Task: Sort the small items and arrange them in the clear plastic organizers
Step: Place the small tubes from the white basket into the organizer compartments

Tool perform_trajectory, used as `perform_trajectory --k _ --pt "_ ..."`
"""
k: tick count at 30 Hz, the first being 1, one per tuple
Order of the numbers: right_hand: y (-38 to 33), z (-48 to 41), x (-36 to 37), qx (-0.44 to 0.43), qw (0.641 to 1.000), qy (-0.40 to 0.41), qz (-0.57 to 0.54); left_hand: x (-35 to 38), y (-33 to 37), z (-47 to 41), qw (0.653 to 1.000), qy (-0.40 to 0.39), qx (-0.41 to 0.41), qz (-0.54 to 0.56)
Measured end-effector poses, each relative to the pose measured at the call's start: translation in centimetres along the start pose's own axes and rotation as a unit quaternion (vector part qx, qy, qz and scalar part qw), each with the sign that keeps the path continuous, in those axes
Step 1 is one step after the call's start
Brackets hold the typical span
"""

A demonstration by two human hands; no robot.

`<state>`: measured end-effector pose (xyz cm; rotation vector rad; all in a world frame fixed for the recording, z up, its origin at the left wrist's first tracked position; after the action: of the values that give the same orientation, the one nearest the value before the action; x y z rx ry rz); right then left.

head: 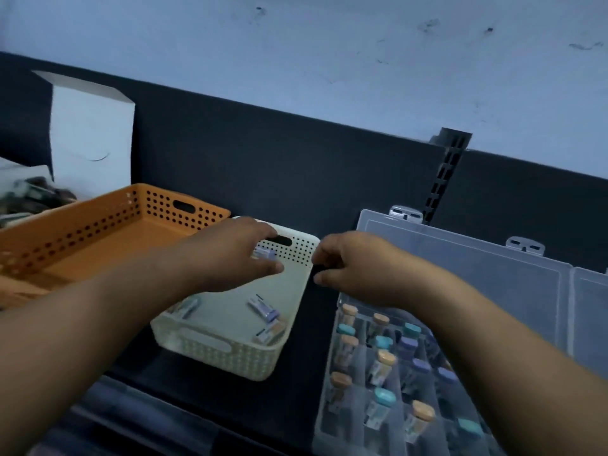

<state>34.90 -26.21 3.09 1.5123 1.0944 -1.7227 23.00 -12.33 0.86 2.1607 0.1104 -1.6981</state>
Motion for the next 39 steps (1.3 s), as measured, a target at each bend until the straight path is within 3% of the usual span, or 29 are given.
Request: perform_trajectory --k 6,10,16,19,21,24,28,39 --pt "-5.3 -5.4 2.8 -0.015 0.998 -0.051 0.016 -0.9 -6.9 0.6 0.998 -0.015 -0.044 -0.033" --pt "-7.6 -7.9 5.6 -0.020 0.990 -0.121 0.075 -0.6 -10.6 0.1 0.998 -0.034 -0.031 -0.039" --pt "-7.9 -8.2 7.5 -0.006 0.933 -0.284 0.220 0.9 -12.4 -0.3 0.998 -0.056 -0.004 -0.026" --pt "-7.6 -7.3 8.3 -0.006 0.910 -0.322 0.260 1.4 -12.6 -0.2 0.998 -0.061 0.012 -0.003" --pt "-7.6 -6.9 8.9 -0.002 0.908 -0.318 0.272 1.5 -12.8 -0.2 0.998 -0.059 0.015 0.008" --pt "-7.3 -7.2 9.6 -0.013 0.933 -0.244 0.264 1.7 -12.9 -0.2 0.998 -0.060 0.020 0.014" --pt "-7.2 -8.7 9.8 0.008 0.977 -0.177 0.118 1.9 -13.2 -0.2 0.998 -0.063 0.016 0.018" --pt "-8.0 -9.7 10.1 0.076 0.980 -0.180 0.029 2.2 -13.3 -0.2 0.999 -0.048 0.016 0.007"
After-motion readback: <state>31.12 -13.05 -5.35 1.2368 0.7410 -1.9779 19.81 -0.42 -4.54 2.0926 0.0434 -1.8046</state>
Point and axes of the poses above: each hand's wrist, its own z-axis away from the middle knuckle, its own x-axis out of the palm, y = z × x, the point moved 2 cm from there along -z, towards the middle knuckle, and after that the axes turned 6 degrees about x, right-handed, at the moved point
